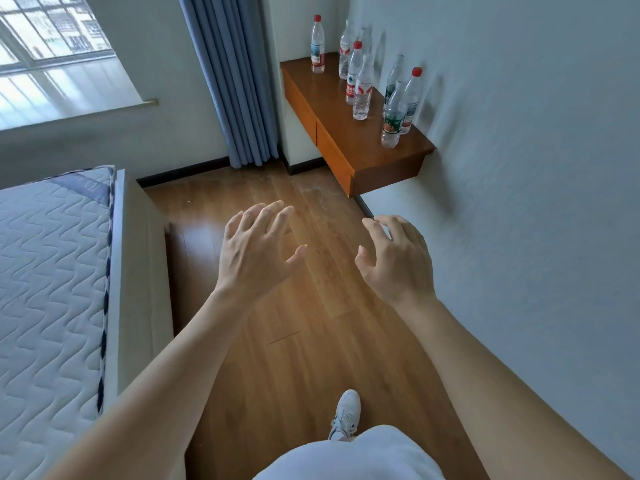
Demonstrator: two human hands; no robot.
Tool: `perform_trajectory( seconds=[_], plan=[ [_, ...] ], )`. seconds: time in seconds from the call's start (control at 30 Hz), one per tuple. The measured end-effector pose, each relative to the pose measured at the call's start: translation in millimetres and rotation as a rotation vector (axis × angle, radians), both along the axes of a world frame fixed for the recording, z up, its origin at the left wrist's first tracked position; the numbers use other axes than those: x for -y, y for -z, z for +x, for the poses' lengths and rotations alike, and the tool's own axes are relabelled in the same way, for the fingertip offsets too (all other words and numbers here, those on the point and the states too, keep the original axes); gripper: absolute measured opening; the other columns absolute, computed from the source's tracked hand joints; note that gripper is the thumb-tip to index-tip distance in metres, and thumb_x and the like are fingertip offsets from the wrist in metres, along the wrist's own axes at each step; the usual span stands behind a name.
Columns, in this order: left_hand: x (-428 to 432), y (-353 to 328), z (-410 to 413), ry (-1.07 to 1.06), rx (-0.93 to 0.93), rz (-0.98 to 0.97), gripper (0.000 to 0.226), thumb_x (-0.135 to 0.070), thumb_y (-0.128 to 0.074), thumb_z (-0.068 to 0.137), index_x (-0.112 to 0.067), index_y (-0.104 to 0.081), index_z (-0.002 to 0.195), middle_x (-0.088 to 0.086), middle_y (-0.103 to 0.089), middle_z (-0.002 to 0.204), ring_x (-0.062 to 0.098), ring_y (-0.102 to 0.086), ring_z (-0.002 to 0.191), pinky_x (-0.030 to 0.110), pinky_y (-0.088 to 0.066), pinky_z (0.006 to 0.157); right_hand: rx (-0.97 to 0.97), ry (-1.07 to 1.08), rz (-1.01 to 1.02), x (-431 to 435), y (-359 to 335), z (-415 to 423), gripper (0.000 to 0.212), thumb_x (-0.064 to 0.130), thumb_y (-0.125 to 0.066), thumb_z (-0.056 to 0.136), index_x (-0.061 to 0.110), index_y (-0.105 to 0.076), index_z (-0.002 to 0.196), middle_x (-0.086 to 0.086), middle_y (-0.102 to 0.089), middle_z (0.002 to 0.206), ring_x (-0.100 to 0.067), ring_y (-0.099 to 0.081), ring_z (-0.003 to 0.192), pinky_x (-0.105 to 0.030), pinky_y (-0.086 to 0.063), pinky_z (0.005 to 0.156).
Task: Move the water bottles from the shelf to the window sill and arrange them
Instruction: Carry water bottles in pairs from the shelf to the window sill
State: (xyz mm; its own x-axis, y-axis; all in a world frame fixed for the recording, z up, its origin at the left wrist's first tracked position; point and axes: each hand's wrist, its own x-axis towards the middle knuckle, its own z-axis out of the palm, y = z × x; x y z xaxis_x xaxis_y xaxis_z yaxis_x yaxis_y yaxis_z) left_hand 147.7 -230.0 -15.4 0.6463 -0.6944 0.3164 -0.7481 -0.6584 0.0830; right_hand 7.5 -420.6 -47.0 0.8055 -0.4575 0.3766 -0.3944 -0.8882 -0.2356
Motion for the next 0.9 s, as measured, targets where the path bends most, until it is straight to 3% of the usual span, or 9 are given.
perform_trajectory(
  seconds=[0.57, 0.9],
  plan=[
    [196.9, 12.8, 124.2, 0.003, -0.049, -0.018, 0.063, -0.061, -0.047, 0.086, -0.023, -0.049, 0.137, -0.002, -0.050, 0.144, 0.020, -0.043, 0.134, 0.046, -0.035, 0.110, -0.015, 0.071, 0.084, 194.6, 10.8, 117.1, 0.056, 0.046, -0.037, 0.091, 0.014, -0.064, 0.128, -0.010, -0.064, 0.129, -0.027, -0.058, 0.121, -0.044, -0.053, 0.098],
    [313.9, 32.0, 256.3, 0.109, -0.093, -0.031, 0.062, -0.061, -0.048, 0.087, -0.023, -0.051, 0.136, -0.002, -0.052, 0.143, 0.021, -0.045, 0.134, 0.047, -0.034, 0.112, -0.075, 0.185, 0.124, 303.3, 35.3, 220.4, 0.057, 0.048, -0.037, 0.093, 0.015, -0.058, 0.134, -0.008, -0.061, 0.134, -0.027, -0.053, 0.127, -0.044, -0.054, 0.097]
  ],
)
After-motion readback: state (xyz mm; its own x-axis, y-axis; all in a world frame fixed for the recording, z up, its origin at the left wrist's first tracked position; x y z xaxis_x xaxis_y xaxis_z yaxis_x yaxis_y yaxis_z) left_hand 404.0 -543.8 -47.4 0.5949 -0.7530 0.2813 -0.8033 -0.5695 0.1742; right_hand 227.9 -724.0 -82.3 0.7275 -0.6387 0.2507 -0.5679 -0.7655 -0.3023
